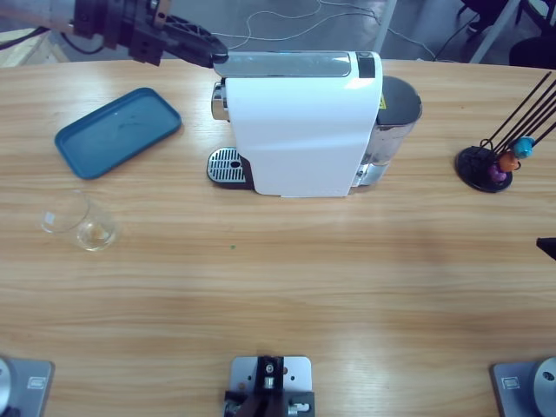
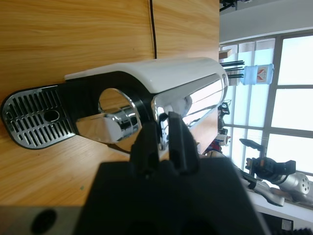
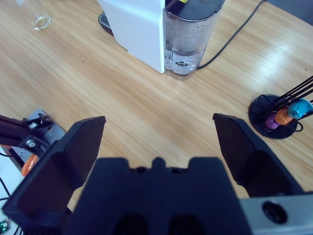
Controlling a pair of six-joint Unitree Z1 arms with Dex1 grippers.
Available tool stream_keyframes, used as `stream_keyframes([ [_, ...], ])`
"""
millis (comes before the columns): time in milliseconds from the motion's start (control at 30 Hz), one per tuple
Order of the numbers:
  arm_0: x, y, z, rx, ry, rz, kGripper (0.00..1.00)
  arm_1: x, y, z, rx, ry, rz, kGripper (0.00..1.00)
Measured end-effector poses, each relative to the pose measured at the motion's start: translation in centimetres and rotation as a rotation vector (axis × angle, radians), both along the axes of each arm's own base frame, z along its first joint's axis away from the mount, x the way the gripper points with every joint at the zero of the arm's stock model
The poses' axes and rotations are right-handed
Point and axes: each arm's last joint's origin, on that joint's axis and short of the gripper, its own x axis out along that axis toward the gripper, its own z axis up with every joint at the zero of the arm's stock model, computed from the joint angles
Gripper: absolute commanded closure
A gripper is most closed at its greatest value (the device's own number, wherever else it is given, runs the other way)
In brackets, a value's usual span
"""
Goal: Pour coffee
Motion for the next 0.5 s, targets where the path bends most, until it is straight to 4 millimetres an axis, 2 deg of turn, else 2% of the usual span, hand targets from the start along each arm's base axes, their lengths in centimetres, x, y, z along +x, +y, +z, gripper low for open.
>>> stream_keyframes([
  [233, 0.0, -0.6, 1.4, -0.033, 0.010, 0.028, 1.000, 0.0, 0.0, 0.0, 0.000, 0.000, 0.000, 0.000],
  [333, -1.2, -2.0, 5.5, -0.110, -0.090, -0.013, 1.000, 0.0, 0.0, 0.0, 0.000, -0.001, 0.000, 0.000],
  [367, -1.7, -2.2, 6.4, -0.127, -0.112, -0.025, 0.959, 0.0, 0.0, 0.0, 0.001, -0.001, 0.000, 0.000],
  [400, -2.2, -2.3, 7.1, -0.140, -0.129, -0.033, 0.413, 0.0, 0.0, 0.0, 0.001, -0.002, 0.000, 0.000],
  [433, -2.6, -2.2, 7.9, -0.152, -0.148, -0.038, 0.063, 0.0, 0.0, 0.0, 0.001, -0.001, 0.000, 0.000],
  [467, -3.0, -2.0, 8.5, -0.159, -0.165, -0.036, 0.014, 0.1, 0.1, 0.0, -0.003, 0.003, -0.001, 0.000],
  [500, -3.4, -1.9, 9.1, -0.156, -0.195, -0.030, 0.013, 0.3, 0.2, -0.1, -0.010, 0.009, -0.010, 0.000],
])
